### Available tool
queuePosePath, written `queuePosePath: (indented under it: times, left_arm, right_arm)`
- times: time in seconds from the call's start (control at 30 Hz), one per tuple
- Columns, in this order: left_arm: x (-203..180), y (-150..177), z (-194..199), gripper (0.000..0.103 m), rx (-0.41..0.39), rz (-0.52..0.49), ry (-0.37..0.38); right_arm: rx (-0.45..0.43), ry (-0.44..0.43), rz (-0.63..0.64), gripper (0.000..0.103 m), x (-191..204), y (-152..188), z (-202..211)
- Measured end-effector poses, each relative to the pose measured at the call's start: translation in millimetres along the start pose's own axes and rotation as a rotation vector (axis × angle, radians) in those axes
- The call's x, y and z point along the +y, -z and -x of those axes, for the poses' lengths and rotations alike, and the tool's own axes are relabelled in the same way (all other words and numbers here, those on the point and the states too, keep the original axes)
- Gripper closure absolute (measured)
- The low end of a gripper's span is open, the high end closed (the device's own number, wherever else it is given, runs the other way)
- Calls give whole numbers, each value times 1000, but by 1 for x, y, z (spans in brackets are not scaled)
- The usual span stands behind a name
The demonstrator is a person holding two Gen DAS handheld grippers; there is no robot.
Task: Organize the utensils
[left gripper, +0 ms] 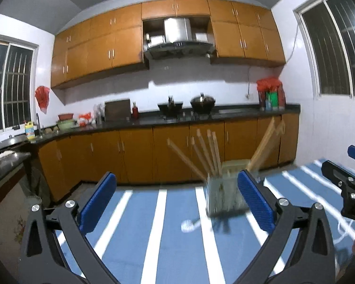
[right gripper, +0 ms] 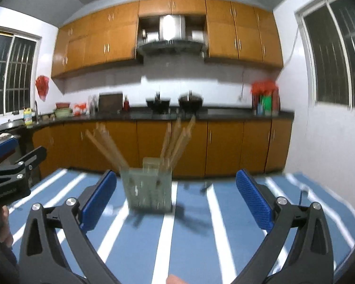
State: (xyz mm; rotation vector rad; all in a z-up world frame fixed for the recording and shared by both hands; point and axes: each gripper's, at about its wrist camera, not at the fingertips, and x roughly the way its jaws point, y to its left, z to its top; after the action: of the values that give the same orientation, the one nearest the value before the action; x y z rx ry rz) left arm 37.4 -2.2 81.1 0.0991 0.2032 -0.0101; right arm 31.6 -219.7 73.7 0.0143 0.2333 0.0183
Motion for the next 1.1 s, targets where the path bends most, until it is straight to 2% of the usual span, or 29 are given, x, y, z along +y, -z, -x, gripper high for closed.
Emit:
queuePosePath:
  times: [0.17,0.43,0.8,1.1]
  left_arm:
    - [-2,31,3,2,60,19,2]
    - [-2,58,4,2,143,60,5]
    - [-6,70,6,2,176,49,13]
    - [-5,74,2,2,208,67,31]
  right_arm:
    - [94,9,-46,4,-5,31,-3]
    - [116,19,2,4,6,50,-4]
    - [184,20,-10,4,2,71,-14]
    - [203,17,-13,4,2,76,-17]
